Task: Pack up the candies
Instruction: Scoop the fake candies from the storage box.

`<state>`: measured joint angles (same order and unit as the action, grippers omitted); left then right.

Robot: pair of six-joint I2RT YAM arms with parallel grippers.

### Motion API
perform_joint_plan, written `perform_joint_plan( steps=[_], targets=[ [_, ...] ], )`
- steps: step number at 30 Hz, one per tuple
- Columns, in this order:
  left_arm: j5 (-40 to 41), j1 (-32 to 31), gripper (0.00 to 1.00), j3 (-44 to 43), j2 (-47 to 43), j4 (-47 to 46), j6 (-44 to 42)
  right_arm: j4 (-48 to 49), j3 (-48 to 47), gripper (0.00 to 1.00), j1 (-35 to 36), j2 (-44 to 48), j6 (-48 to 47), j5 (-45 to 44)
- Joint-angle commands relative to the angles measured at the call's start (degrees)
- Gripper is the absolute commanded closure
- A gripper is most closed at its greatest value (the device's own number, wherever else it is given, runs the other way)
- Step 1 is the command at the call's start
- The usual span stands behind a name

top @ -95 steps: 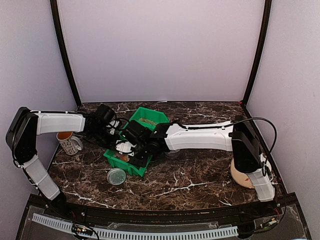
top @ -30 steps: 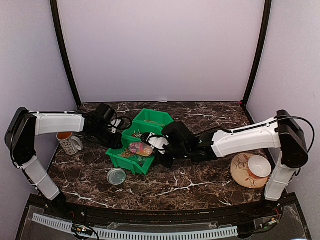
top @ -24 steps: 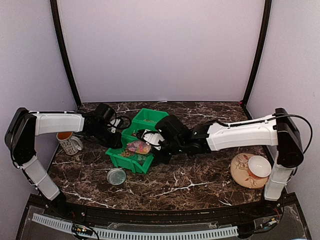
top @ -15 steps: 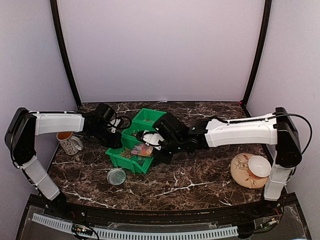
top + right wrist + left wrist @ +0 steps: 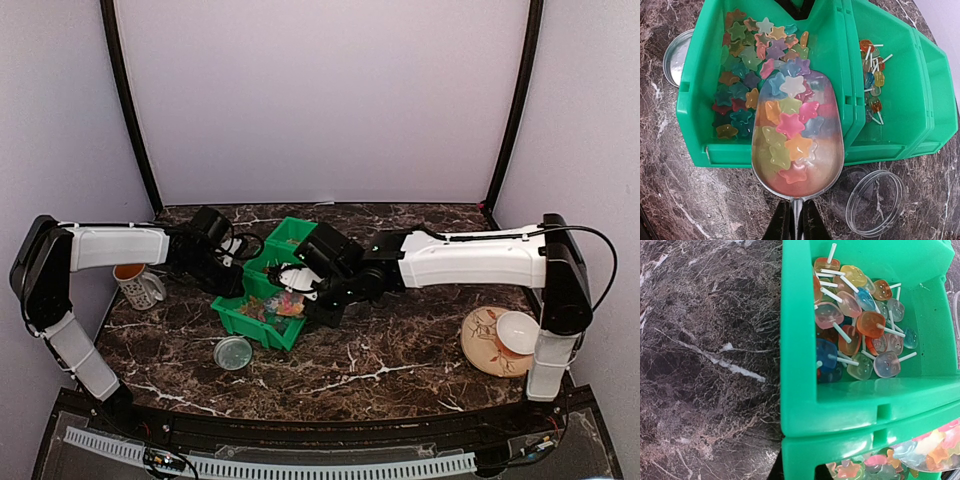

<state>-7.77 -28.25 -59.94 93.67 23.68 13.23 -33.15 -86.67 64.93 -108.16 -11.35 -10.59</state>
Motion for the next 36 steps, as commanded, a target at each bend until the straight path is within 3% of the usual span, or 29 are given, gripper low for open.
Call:
perform_joint_plan(
  steps=[1, 7, 13, 26, 36],
  targets=[
    [-4.9, 0.2, 1.00, -3.3, -4.1, -6.7, 1.0, -4.0, -0.2, 1.00, 0.5, 0.2, 0.4, -0.3],
    [-5.2, 0.2, 1.00, -3.3, -4.3, -6.6, 1.0, 3.3, 5.2, 1.00, 0.5, 3.9, 0.3, -0.2],
    [-5.3, 0.2, 1.00, -3.2, -4.4, -6.8, 1.1, 25.2, 21.7, 1.00, 0.5, 10.0, 0.6, 1.2],
    [-5.2, 0.1, 1.00, -3.3, -4.1, -6.6, 1.1, 57.4, 39.9, 1.00, 0.5, 15.5, 2.8, 1.6],
    [-5.3, 0.1, 1.00, -3.6, -3.8, -6.4, 1.1, 72.3, 50.0, 1.00, 0.5, 26.5, 0.4, -3.2]
  ],
)
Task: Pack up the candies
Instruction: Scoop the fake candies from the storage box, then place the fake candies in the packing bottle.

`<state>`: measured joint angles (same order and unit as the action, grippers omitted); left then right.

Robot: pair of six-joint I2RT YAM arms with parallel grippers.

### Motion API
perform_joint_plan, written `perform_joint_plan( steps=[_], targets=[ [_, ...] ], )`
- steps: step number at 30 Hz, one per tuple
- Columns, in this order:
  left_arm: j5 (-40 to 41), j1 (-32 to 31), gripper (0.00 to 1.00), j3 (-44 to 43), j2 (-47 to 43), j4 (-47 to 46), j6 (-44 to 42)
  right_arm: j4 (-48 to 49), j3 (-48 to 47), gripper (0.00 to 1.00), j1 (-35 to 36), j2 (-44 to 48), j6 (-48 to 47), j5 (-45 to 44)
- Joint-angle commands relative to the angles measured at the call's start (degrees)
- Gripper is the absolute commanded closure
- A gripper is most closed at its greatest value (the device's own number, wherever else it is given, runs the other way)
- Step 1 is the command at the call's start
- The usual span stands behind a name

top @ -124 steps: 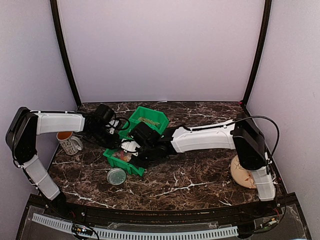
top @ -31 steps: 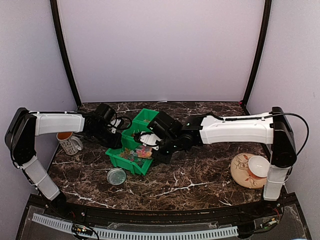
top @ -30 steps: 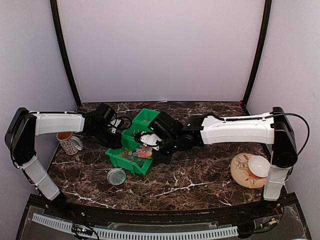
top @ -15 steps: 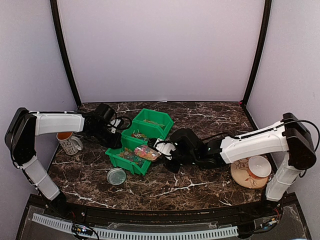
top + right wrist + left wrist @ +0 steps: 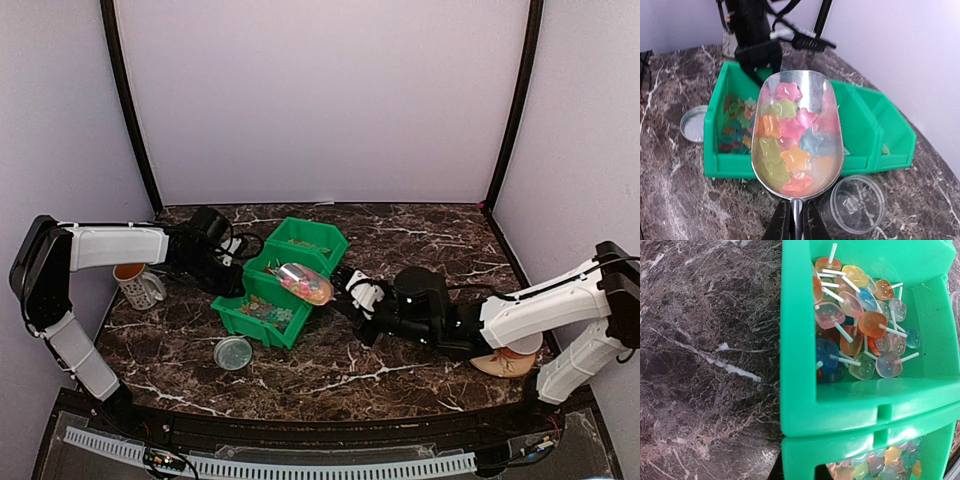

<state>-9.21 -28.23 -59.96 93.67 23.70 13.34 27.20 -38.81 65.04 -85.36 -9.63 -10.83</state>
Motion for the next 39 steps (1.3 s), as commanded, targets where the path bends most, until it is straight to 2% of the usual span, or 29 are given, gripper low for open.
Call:
perform_joint_plan(
  steps=[1, 4, 7, 17, 22, 39],
  targets=[
    [-3.8, 0.1, 1.00, -3.6, -3.9, -6.3, 1.0, 12.9, 2.8, 1.00, 0.4, 4.3, -1.6, -3.8],
    [-3.7, 0.2, 1.00, -3.6, -3.9, -6.2, 0.9, 13.6, 4.1, 1.00, 0.4, 6.1, -2.4, -7.2],
    [-3.2, 0.2, 1.00, -3.8, -4.1, -5.8, 0.7, 9.9, 4.3, 1.00, 0.0, 8.8, -3.4, -10.5],
    [-0.3, 0.3, 1.00, -4.5, -5.9, -3.7, 0.2, -19.7, -1.7, 1.00, -2.7, 18.1, 0.2, -17.2],
    [-1.1, 0.2, 1.00, -4.8, -6.0, -3.4, 0.4, -32.4, -5.9, 1.00, -2.8, 15.8, 3.3, -19.4],
    [-0.4, 0.2, 1.00, -5.0, -5.9, -3.0, 0.4, -54.7, -19.1, 1.00, -2.8, 5.9, 6.7, -20.5]
  ],
)
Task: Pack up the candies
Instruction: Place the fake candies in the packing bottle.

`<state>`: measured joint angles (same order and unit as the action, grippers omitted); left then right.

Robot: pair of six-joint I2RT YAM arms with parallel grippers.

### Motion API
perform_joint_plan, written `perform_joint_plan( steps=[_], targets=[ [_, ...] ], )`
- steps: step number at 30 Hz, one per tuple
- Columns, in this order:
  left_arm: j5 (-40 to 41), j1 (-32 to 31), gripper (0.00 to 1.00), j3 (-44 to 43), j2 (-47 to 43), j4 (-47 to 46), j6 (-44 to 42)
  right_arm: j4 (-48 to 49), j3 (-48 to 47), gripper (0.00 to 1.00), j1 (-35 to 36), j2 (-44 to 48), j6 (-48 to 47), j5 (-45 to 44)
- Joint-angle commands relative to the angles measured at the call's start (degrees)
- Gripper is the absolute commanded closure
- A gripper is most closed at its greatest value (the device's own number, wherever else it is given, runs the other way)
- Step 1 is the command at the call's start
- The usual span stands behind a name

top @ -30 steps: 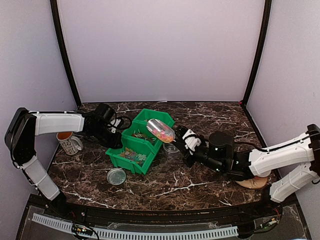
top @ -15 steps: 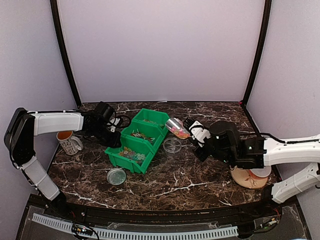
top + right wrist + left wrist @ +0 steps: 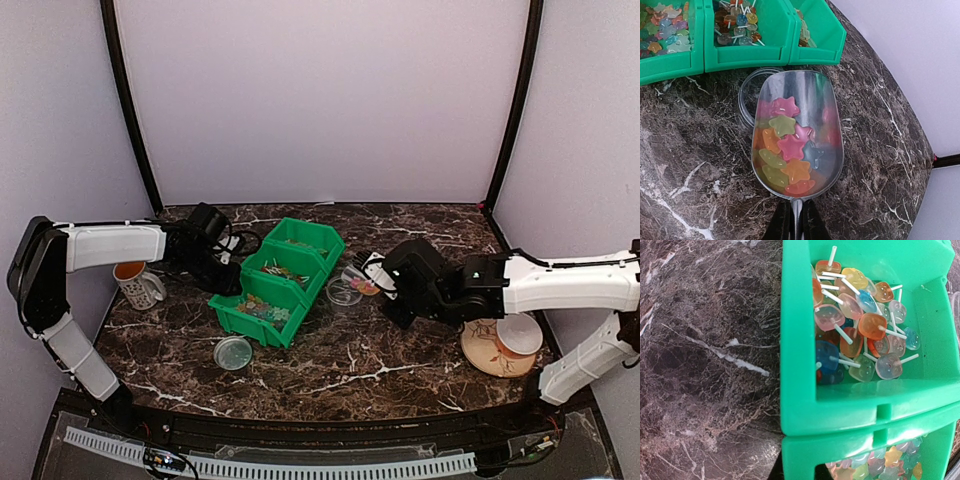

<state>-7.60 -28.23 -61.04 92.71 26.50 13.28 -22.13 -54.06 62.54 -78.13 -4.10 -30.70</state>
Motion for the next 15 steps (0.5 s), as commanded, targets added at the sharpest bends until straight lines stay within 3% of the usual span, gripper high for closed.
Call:
perform_joint_plan(
  steps=[1, 15],
  targets=[
    [-2.0, 0.3, 1.00, -3.9, -4.8, -5.8, 0.4, -6.5, -4.7, 1.00, -0.3, -1.9, 1.2, -0.6],
    [-1.6, 0.3, 1.00, -4.0, -4.7, -5.7, 0.4, -18.2, -15.2, 1.00, -1.0, -9.4, -0.8, 0.3]
  ],
)
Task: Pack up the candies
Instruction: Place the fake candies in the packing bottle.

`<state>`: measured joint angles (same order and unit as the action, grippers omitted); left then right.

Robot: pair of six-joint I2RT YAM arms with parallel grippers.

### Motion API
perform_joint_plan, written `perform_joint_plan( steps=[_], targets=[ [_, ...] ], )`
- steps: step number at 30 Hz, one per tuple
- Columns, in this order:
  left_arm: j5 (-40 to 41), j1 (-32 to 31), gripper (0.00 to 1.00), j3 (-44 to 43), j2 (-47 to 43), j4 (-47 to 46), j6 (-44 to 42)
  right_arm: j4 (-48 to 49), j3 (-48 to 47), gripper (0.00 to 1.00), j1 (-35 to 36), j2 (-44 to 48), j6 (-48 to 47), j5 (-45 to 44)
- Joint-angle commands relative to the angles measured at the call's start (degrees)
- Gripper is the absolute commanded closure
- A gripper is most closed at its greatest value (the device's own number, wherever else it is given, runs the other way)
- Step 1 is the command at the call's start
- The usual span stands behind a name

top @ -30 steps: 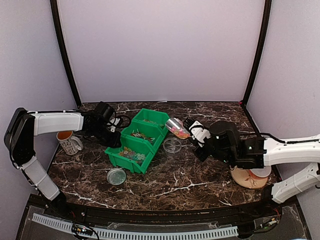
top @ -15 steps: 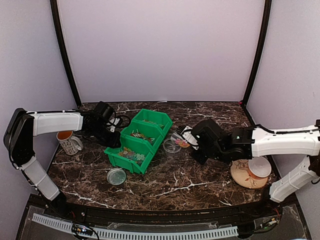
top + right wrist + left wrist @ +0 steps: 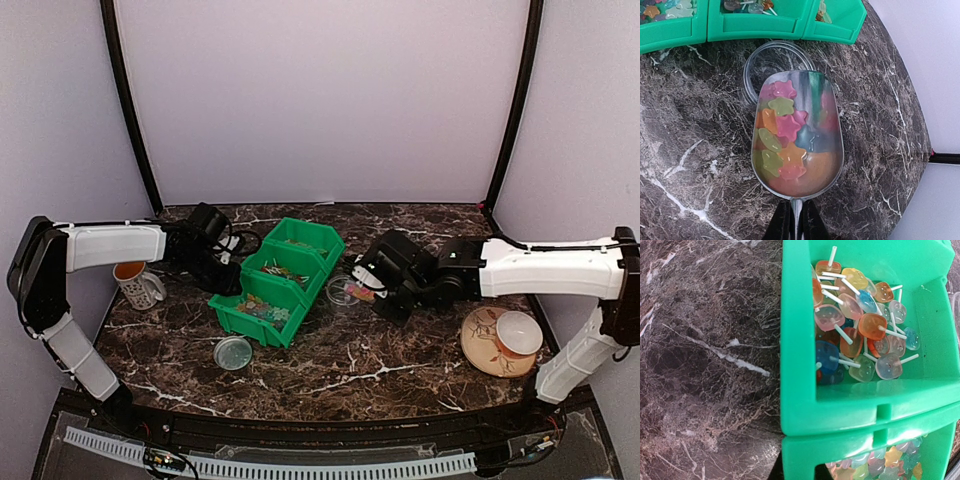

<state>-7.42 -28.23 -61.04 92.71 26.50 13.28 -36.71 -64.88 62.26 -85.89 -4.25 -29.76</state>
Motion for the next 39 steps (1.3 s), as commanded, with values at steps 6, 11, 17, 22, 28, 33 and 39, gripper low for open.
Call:
perform_joint_plan(
  steps=[6, 11, 17, 22, 28, 33, 39],
  targets=[
    [-1.9, 0.4, 1.00, -4.1, -4.7, -5.7, 0.5, -7.9, -8.8, 1.00, -1.6, -4.1, -1.8, 0.1],
    [-1.9, 0.5, 1.00, -4.1, -4.8, -5.6, 0.5, -10.8, -11.1, 1.00, -2.0, -5.1, -2.8, 0.4],
    [-2.2, 0.7, 1.00, -4.1, -4.8, -5.6, 0.5, -12.7, -12.7, 1.00, -2.0, -6.9, -3.9, 0.6],
    [-2.5, 1.0, 1.00, -4.1, -4.7, -5.8, 0.7, -14.2, -14.1, 1.00, -2.0, -8.1, -4.1, 0.7],
    [-2.7, 1.1, 1.00, -4.1, -4.5, -5.8, 0.8, -16.8, -17.0, 1.00, -2.0, -10.2, -4.2, 0.2],
    [-2.7, 1.1, 1.00, -4.1, -4.4, -5.8, 0.8, -18.1, -20.2, 1.00, -1.9, -11.0, -4.3, 0.2],
    [-2.4, 1.1, 1.00, -4.2, -4.1, -5.6, 0.9, -16.5, -25.9, 1.00, 0.9, -10.8, -6.2, 4.5]
  ],
)
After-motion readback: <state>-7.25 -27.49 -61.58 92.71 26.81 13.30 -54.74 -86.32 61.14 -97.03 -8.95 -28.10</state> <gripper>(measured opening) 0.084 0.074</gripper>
